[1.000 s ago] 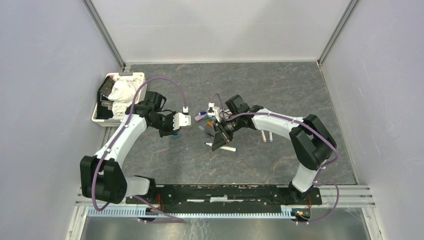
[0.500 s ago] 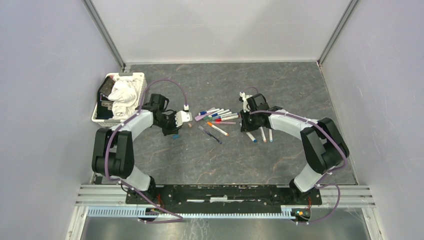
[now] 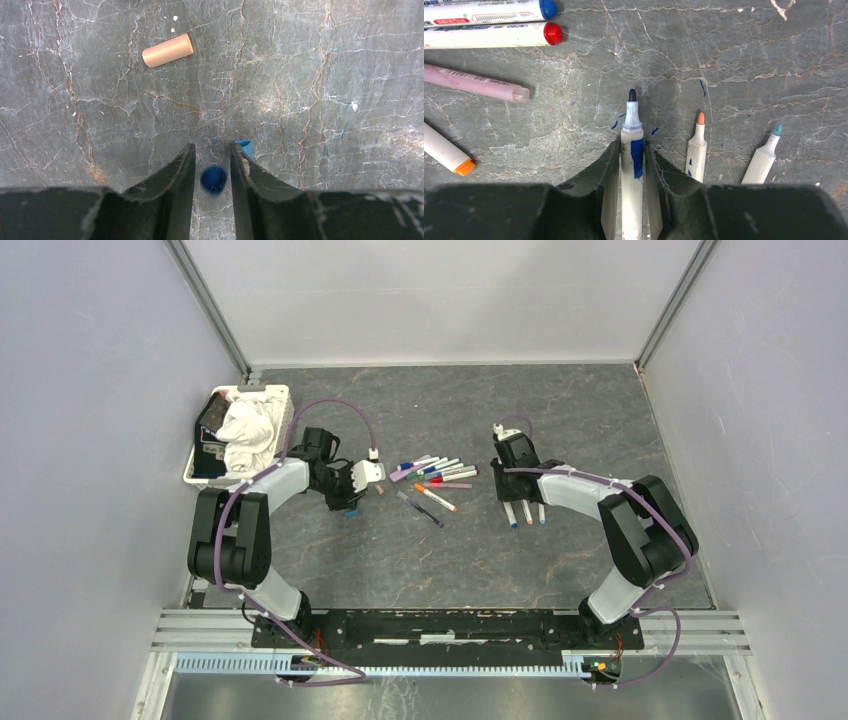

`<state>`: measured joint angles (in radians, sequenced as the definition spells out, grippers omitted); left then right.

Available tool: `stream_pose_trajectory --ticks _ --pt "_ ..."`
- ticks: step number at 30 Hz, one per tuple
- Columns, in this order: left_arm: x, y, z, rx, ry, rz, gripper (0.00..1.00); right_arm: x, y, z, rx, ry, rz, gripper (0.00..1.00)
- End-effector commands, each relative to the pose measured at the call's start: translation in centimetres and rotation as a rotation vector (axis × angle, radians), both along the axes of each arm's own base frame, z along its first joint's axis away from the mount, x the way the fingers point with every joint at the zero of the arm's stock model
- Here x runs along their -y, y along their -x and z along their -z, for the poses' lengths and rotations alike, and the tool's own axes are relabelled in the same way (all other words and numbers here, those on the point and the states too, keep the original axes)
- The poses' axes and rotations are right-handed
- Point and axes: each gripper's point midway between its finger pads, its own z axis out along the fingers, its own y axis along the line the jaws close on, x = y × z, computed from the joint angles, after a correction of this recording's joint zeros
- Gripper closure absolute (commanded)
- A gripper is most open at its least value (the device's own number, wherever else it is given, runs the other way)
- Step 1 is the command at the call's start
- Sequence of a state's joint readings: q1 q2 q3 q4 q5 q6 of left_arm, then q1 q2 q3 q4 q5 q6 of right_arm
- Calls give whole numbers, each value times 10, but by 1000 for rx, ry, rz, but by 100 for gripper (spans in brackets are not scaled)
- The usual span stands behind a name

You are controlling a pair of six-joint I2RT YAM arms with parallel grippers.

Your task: Open the pen caps

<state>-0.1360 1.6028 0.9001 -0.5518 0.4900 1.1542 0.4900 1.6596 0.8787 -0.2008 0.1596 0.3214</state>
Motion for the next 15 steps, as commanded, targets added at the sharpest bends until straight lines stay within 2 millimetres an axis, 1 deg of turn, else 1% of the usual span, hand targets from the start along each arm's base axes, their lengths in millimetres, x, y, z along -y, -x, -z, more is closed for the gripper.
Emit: stream_pose_trajectory --ticks 1,4,6,8,12,15 --pt "7 -2 -9 -16 47 -22 59 13 -1 5 36 48 50 69" --pt "8 1 -10 -30 55 -16 57 18 3 9 29 67 45 66" --pt "8 1 -12 -32 62 -22 56 20 4 7 38 75 47 66" --pt "8 -1 -18 -34 70 -33 56 21 4 3 54 74 43 68" --pt "11 -9 -40 -9 112 -57 55 18 0 -6 61 69 21 71" --pt "16 -13 -65 13 149 -65 51 17 -3 -14 80 73 9 77"
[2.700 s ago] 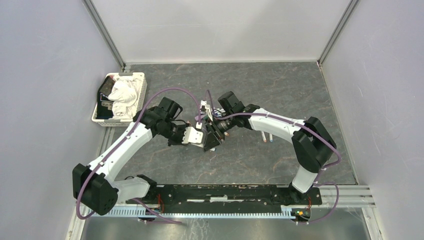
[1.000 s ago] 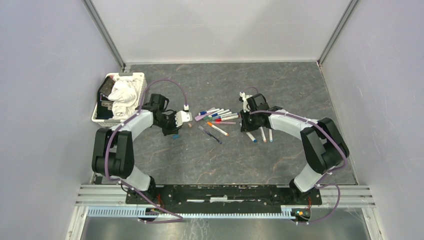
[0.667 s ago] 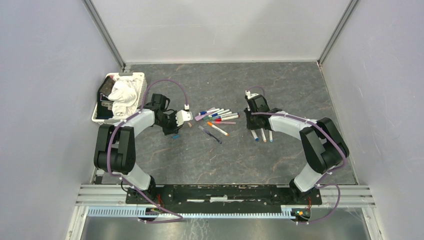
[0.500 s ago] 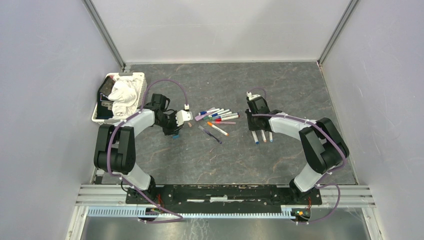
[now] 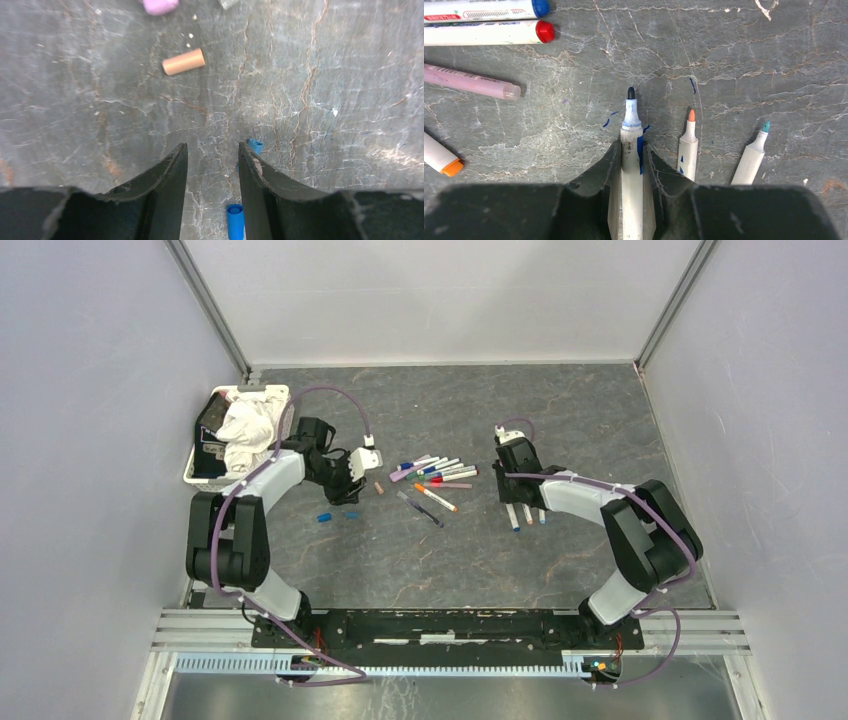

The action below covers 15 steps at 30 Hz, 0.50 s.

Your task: Open the pen caps

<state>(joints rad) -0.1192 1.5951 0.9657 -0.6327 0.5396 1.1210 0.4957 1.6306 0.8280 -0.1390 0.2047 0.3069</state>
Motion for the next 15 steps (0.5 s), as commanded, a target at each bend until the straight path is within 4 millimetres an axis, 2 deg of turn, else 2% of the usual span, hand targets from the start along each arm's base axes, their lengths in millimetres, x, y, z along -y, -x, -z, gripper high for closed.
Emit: stream_pose_trajectory --ticks 1,2,3,4,6,7,11,15 --pt "13 -12 -54 54 108 -42 48 11 -3 -15 30 53 0 78" --pt "15 -13 -63 62 119 -48 47 10 -4 -17 32 53 -3 78" --pt "16 -15 -72 74 131 -51 37 10 -5 -19 32 53 -6 78" --pt "18 -15 -80 78 141 -54 32 9 -6 -20 32 55 -10 78" --pt "20 -14 -94 81 160 -66 5 8 -8 -24 32 66 -11 72" --pt "20 -13 -101 78 168 -82 1 8 -11 -28 41 65 -8 68" --pt "17 -17 -125 95 176 -166 0 -6 -17 -52 119 24 -28 60" --pt "9 -24 -150 137 159 -247 0 -50 -15 -72 172 -37 -180 58"
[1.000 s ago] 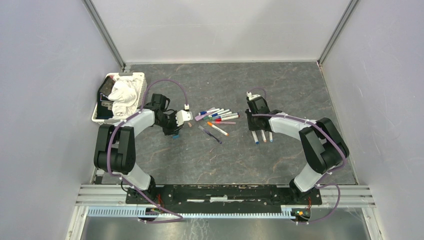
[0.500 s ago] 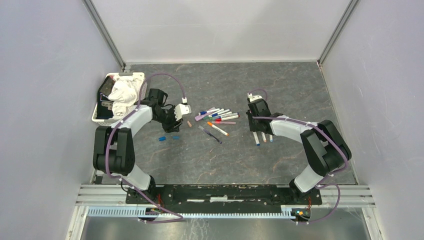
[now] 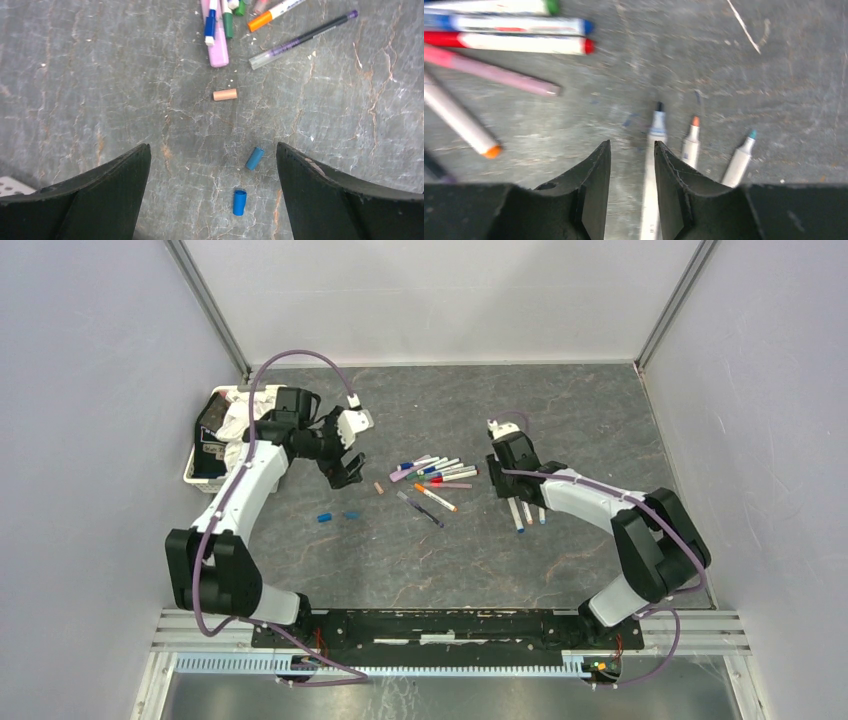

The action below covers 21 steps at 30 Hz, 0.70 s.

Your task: Open the pen caps

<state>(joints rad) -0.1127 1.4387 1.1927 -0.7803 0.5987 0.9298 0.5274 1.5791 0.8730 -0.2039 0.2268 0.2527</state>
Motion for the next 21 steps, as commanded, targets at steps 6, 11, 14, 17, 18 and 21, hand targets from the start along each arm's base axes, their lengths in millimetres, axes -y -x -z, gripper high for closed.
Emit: stream_pose_trajectory --ticks 6,11,14,17,18,21 --pt "-10 -18 -71 77 89 -254 0 -136 15 -46 111 -123 -467 60" --pt "-22 -27 -79 78 104 -344 0 -178 27 -28 70 -115 -587 61" --pt "-31 -30 -81 72 120 -372 0 -190 27 -14 42 -94 -612 62" --pt "-41 -27 -95 83 188 -371 0 -196 27 -2 27 -78 -626 62" --pt "-42 -25 -98 89 201 -365 0 -198 30 3 14 -88 -642 62" --pt "-41 -21 -98 94 202 -342 0 -198 31 11 -2 -75 -648 62"
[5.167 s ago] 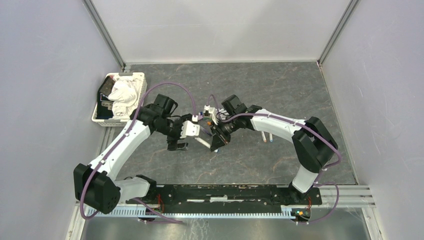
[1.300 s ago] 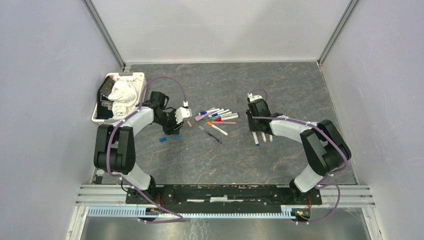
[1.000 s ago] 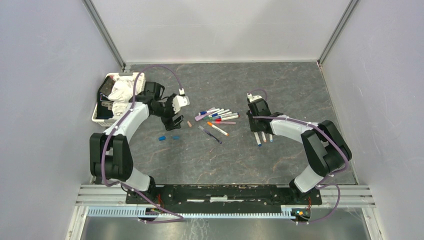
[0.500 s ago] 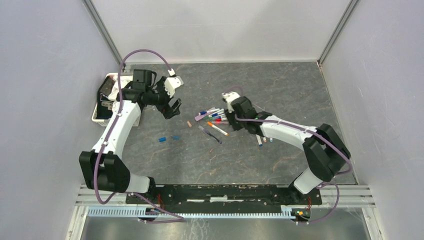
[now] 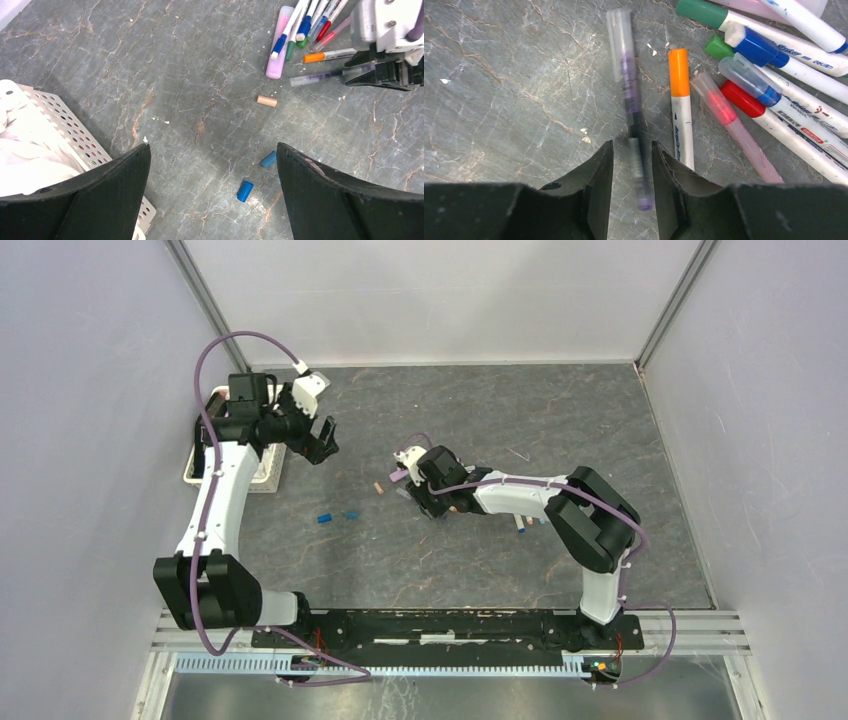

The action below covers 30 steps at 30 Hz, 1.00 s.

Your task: Open the pen caps

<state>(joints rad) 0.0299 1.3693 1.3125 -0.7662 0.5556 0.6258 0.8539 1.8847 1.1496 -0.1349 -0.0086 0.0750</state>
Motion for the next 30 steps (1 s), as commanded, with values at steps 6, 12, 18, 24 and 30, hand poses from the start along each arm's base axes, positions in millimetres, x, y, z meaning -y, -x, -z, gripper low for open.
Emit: stream_pose_trajectory --ticks 6,12,18,24,30 --pt "19 15 -13 -16 102 130 0 -9 7 7 16 7 -66 63" --pt "31 37 13 -75 115 279 0 -3 21 11 4 7 -97 81" --pt "42 77 40 -81 98 509 0 -5 38 -15 -9 -70 -164 100" --pt "59 103 60 -58 28 672 0 -11 64 -44 -72 -175 -256 100" --pt "69 116 88 29 -203 777 0 -19 91 -72 -270 -338 -340 100"
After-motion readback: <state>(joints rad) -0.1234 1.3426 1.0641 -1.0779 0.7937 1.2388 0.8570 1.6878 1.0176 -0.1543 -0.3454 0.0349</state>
